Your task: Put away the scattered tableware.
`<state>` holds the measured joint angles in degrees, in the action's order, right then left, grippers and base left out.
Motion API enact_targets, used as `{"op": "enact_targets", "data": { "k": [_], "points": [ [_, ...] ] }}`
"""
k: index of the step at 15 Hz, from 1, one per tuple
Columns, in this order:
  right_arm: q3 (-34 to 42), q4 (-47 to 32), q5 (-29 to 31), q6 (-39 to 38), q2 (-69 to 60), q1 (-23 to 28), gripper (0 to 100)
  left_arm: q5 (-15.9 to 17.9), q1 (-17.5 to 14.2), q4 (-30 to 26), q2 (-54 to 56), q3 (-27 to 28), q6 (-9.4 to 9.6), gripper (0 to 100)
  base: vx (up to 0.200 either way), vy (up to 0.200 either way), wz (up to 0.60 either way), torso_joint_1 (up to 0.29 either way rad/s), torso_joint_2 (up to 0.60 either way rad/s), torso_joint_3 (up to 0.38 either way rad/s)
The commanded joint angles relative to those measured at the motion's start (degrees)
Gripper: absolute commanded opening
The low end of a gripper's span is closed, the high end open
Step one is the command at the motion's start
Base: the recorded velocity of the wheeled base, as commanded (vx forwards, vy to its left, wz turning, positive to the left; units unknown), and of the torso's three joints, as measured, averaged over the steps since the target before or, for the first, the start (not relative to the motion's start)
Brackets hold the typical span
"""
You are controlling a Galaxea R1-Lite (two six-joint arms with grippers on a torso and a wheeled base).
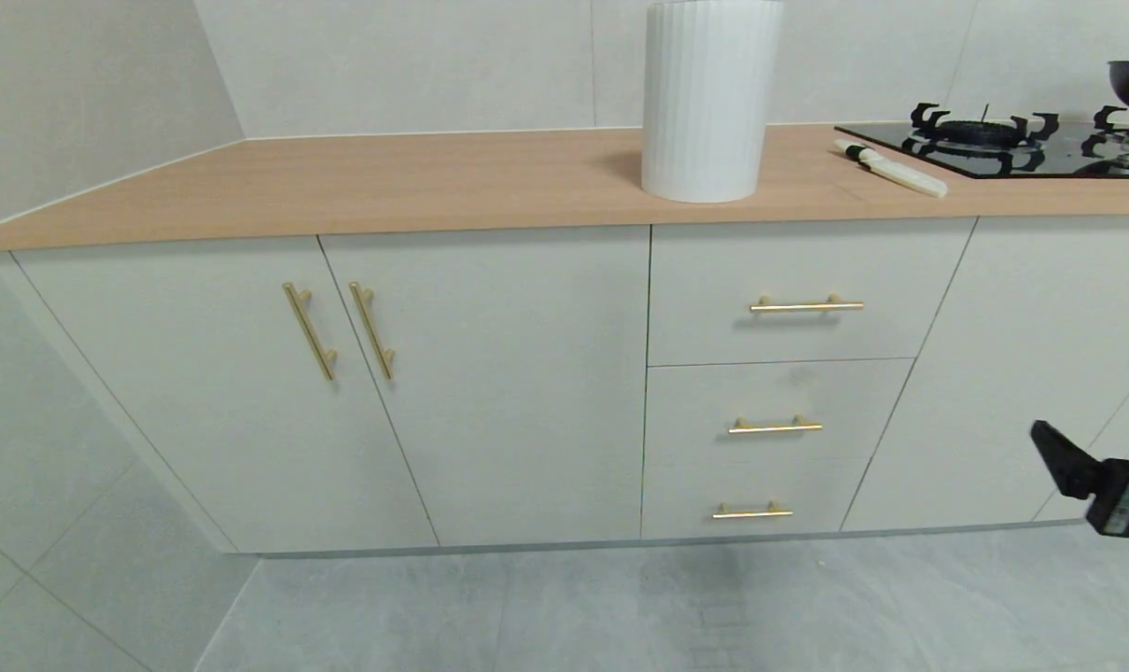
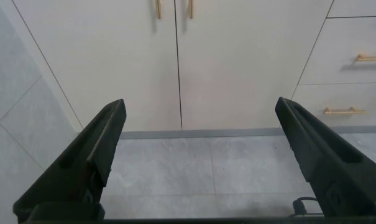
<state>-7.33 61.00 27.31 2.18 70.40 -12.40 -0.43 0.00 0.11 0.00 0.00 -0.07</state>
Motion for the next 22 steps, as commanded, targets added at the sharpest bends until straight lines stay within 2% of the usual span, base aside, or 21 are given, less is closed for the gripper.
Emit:
{"op": "enact_targets", "data": {
  "k": [1,2,3,5,6,9,11,12,15,17,18,22],
  "points": [
    [2.4,-17.8,2.1,6.7,-30.8,0.6,100,0.0,0.0,0.0,0.0,0.0,-0.01,100,0.0,0.0,0.0,0.0,0.0,0.0],
    [0.6,-26.5,2.3,7.4,-37.8,0.9,100,0.0,0.0,0.1,0.0,0.0,-0.01,100,0.0,0.0,0.0,0.0,0.0,0.0],
    [-4.3,-44.1,2.3,7.5,-50.0,3.6,100,0.0,0.0,0.0,0.0,0.0,-0.01,100,0.0,0.0,0.0,0.0,0.0,0.0],
    [-10.2,-62.1,1.7,7.6,-61.8,6.3,100,0.0,0.0,0.1,0.0,0.0,-0.01,100,0.0,0.0,0.0,0.0,0.0,0.0],
    [-12.2,-67.4,1.7,7.7,-65.0,6.7,100,0.0,0.0,0.1,0.0,0.0,-0.01,100,0.0,0.0,0.0,0.0,0.0,0.0],
    [-13.3,-68.3,1.4,8.0,-68.0,11.4,100,0.0,0.0,0.1,0.0,0.0,-0.01,100,0.0,0.0,0.0,0.0,0.0,0.0],
    [-13.1,-70.8,0.9,8.7,-70.4,12.1,100,0.0,0.0,0.1,0.0,0.0,-0.01,100,0.0,0.0,0.0,0.0,0.0,0.0],
    [-12.0,-70.8,-1.5,8.0,-70.4,12.1,100,0.0,0.0,0.1,0.0,0.0,-0.01,100,0.0,0.0,0.0,0.0,0.0,0.0],
    [-1.9,-68.4,-15.9,0.0,-70.4,12.1,100,0.0,0.0,0.0,0.0,0.0,-0.01,100,0.0,0.0,0.0,0.0,0.0,0.0],
    [5.7,-57.2,-23.6,-1.7,-70.4,12.1,100,0.0,0.0,0.0,0.0,0.0,-0.01,100,0.0,0.0,0.0,0.0,0.0,0.0],
    [7.3,-54.1,-27.0,-1.6,-70.4,12.1,100,0.0,0.0,0.0,0.0,0.0,-0.01,100,0.0,0.0,0.0,0.0,0.0,0.0],
    [7.3,-59.9,-28.8,-1.7,-70.4,12.1,100,0.0,0.0,0.1,0.0,0.0,-0.01,100,0.0,0.0,0.0,0.0,0.0,0.0]
  ]
}}
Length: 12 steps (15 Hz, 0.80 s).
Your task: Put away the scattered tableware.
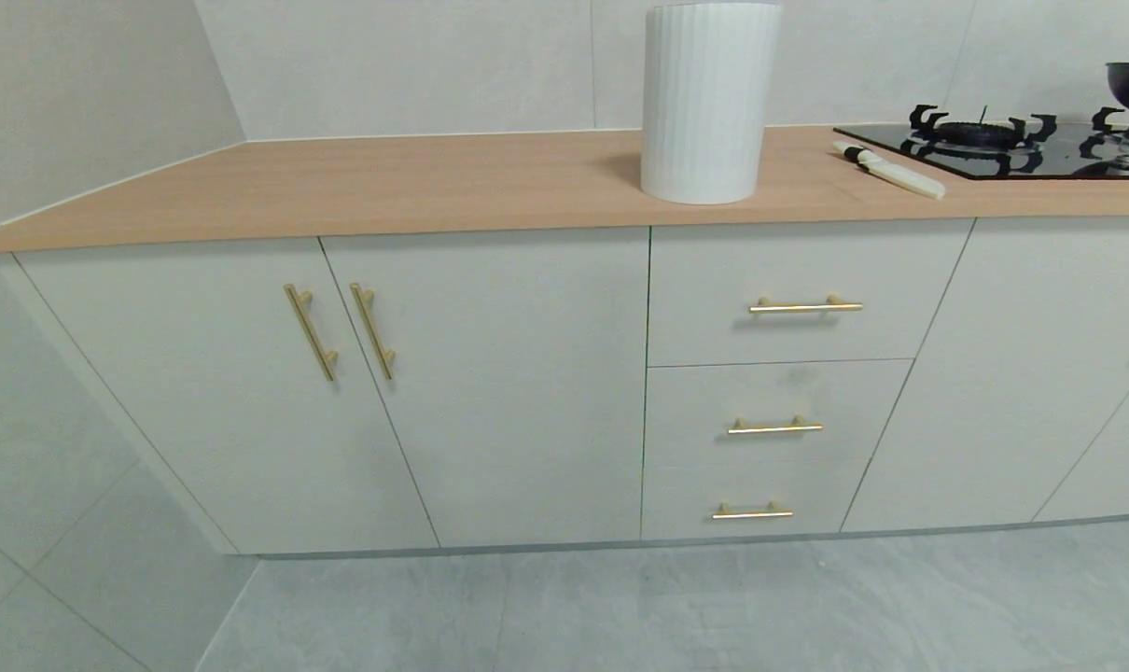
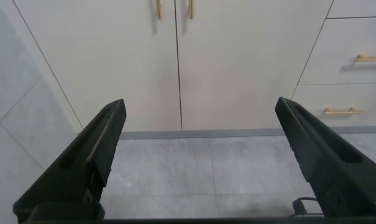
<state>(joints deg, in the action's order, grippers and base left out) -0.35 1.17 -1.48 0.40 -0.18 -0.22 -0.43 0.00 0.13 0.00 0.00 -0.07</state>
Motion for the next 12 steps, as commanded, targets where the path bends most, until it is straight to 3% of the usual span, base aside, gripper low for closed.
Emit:
{"op": "enact_targets", "data": {
  "k": [1,12],
  "points": [
    [0.3,-1.7,0.0,0.1,0.2,0.0,100,0.0,0.0,0.0,0.0,0.0,-0.01,100,0.0,0.0,0.0,0.0,0.0,0.0],
    [0.3,-1.3,0.0,0.1,0.2,0.0,100,0.1,0.0,0.0,0.0,0.0,0.78,100,0.0,0.0,0.0,0.0,0.0,0.0]
  ]
}}
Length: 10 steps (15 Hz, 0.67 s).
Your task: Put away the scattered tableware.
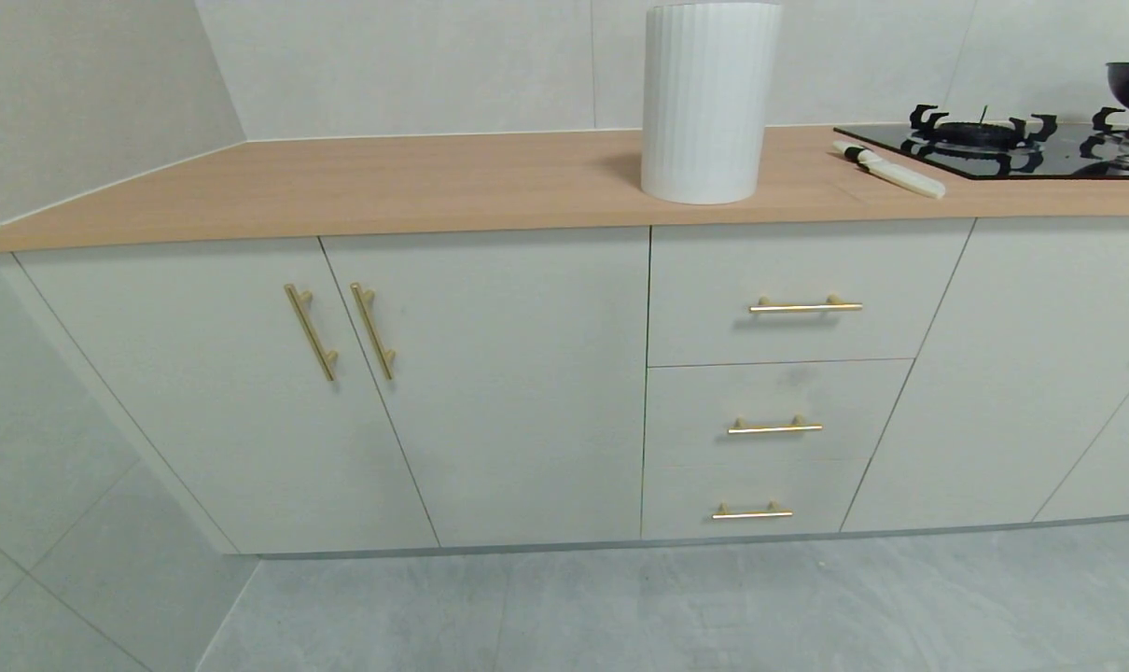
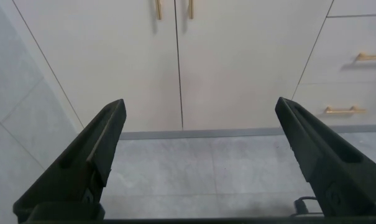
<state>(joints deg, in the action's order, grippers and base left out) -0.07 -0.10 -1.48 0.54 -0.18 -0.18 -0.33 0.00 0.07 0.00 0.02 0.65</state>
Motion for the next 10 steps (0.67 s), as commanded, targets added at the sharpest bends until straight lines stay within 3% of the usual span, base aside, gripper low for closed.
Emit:
{"op": "enact_targets", "data": {
  "k": [1,5,10],
  "points": [
    [0.0,-0.1,0.0,0.1,0.2,-0.1,100,0.0,0.0,0.0,0.0,0.0,-0.21,100,0.0,0.0,0.0,0.0,0.0,0.0],
    [0.0,-0.1,-0.3,0.1,0.2,-0.1,100,0.0,0.0,0.0,0.0,0.0,-0.73,100,0.0,0.0,0.0,0.0,0.0,0.0],
    [0.0,-0.1,-0.3,0.1,0.2,-0.1,100,0.0,0.0,0.0,0.0,0.0,-0.73,100,0.2,0.0,0.0,0.004,0.0,0.002]
  ]
}}
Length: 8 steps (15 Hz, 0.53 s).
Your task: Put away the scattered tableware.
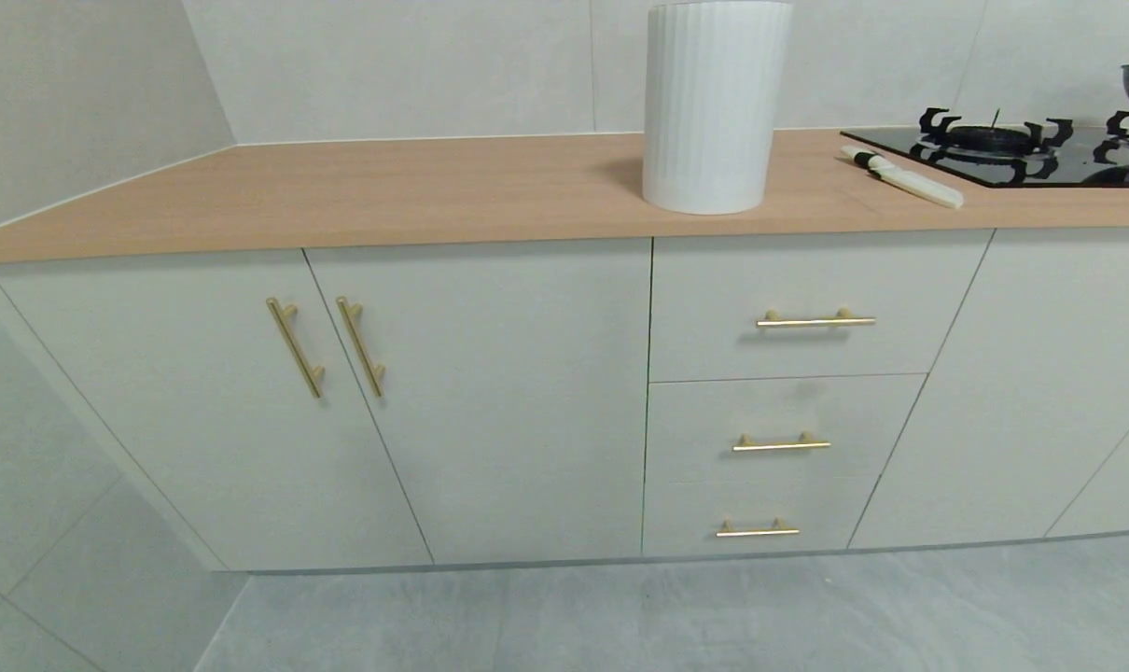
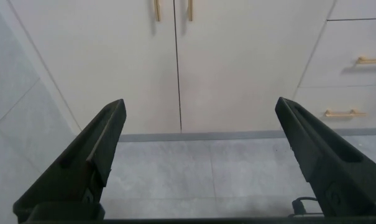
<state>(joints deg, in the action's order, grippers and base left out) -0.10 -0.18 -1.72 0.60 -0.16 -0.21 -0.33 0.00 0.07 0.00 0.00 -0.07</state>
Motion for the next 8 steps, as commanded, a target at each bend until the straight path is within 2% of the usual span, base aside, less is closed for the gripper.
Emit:
{"op": "enact_targets", "data": {
  "k": [1,8],
  "points": [
    [0.0,0.0,0.0,0.0,0.2,0.0,100,0.0,0.0,0.0,0.0,0.0,-0.01,100,0.2,0.0,0.0,-0.002,0.0,-0.002],
    [0.0,0.0,0.0,0.0,0.2,0.0,100,0.0,0.0,0.0,0.0,0.0,-0.01,100,0.2,0.0,0.0,0.001,0.0,0.004]
  ]
}}
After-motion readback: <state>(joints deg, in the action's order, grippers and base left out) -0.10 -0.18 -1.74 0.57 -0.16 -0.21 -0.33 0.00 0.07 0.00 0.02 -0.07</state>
